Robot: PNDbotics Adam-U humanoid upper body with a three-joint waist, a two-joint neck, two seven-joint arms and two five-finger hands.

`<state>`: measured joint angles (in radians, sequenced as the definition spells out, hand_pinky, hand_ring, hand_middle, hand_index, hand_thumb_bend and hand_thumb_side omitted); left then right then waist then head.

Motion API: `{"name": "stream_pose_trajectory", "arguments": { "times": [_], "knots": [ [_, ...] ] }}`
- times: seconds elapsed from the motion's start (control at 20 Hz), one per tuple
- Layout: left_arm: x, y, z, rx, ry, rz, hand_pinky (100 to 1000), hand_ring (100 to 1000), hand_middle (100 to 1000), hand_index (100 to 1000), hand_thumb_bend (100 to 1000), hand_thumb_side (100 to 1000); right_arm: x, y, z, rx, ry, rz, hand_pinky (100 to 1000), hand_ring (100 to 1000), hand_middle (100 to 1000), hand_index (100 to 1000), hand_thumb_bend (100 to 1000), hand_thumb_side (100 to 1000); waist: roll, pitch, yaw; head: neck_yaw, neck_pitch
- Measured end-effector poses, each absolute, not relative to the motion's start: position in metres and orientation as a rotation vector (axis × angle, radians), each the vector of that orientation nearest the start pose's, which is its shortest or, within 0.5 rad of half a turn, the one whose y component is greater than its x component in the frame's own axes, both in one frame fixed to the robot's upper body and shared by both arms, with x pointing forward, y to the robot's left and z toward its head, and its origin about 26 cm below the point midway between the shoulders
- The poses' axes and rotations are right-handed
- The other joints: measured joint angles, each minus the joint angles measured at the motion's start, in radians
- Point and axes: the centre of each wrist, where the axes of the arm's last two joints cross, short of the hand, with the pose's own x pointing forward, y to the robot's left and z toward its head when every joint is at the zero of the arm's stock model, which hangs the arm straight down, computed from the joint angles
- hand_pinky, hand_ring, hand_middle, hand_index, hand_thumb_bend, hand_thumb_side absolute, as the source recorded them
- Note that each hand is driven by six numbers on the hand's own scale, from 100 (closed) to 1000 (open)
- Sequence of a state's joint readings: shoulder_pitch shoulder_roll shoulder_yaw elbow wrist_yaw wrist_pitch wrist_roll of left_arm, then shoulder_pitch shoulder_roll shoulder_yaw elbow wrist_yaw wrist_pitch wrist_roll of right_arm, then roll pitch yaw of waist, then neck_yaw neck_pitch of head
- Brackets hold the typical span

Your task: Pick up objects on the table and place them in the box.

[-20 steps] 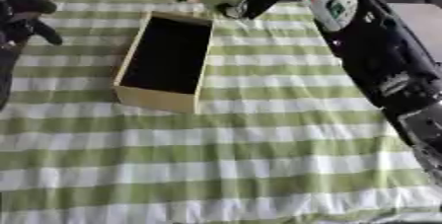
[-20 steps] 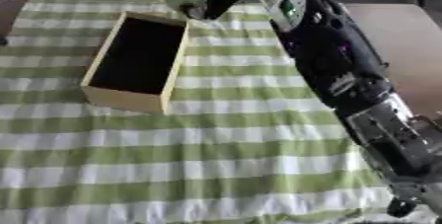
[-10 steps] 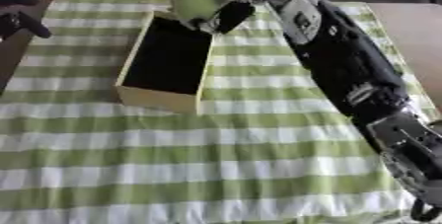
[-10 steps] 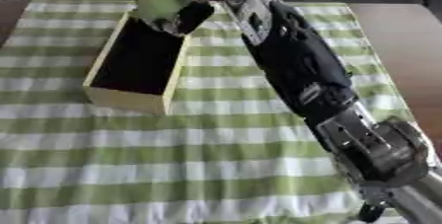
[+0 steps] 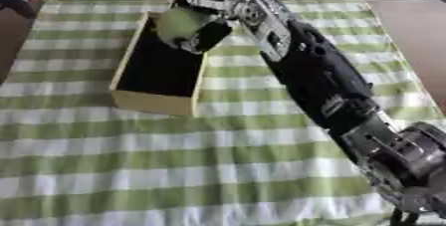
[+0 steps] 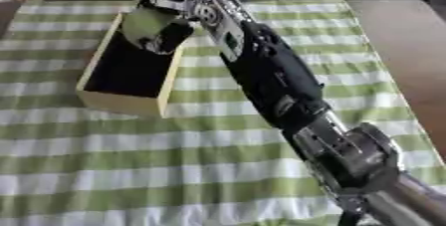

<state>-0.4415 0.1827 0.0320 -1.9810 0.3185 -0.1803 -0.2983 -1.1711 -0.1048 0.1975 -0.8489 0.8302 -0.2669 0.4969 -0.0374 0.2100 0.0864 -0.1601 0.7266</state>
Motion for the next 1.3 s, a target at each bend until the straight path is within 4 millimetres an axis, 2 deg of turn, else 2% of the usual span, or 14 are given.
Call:
{"name": "stream_pose_trajectory", "arguments": {
  "times": [0.45,0.95,1.15,1.3],
  "knots": [
    [0.314,0.228,0.227,-0.501,-2.529,-0.451,516,698,667,795,108,731,0.484,-0.082,0.221,-0.516,-1.689,1.772,565,581,566,784,100,284,-0.001,0.006,0.010,-0.011,-0.003],
    [0.314,0.227,0.226,-0.517,-2.514,-0.458,513,698,667,795,115,740,0.486,-0.072,0.207,-0.583,-1.641,1.821,615,600,582,787,100,308,-0.007,0.018,0.027,-0.019,-0.016],
    [0.313,0.228,0.224,-0.517,-2.503,-0.462,513,698,668,796,117,743,0.486,-0.071,0.202,-0.625,-1.626,1.839,688,642,625,812,100,389,-0.007,0.018,0.030,-0.019,-0.018],
    [0.313,0.228,0.224,-0.518,-2.498,-0.465,512,698,668,796,118,746,0.486,-0.070,0.202,-0.669,-1.620,1.849,792,760,740,858,100,469,-0.008,0.019,0.030,-0.019,-0.018]
  ]
}}
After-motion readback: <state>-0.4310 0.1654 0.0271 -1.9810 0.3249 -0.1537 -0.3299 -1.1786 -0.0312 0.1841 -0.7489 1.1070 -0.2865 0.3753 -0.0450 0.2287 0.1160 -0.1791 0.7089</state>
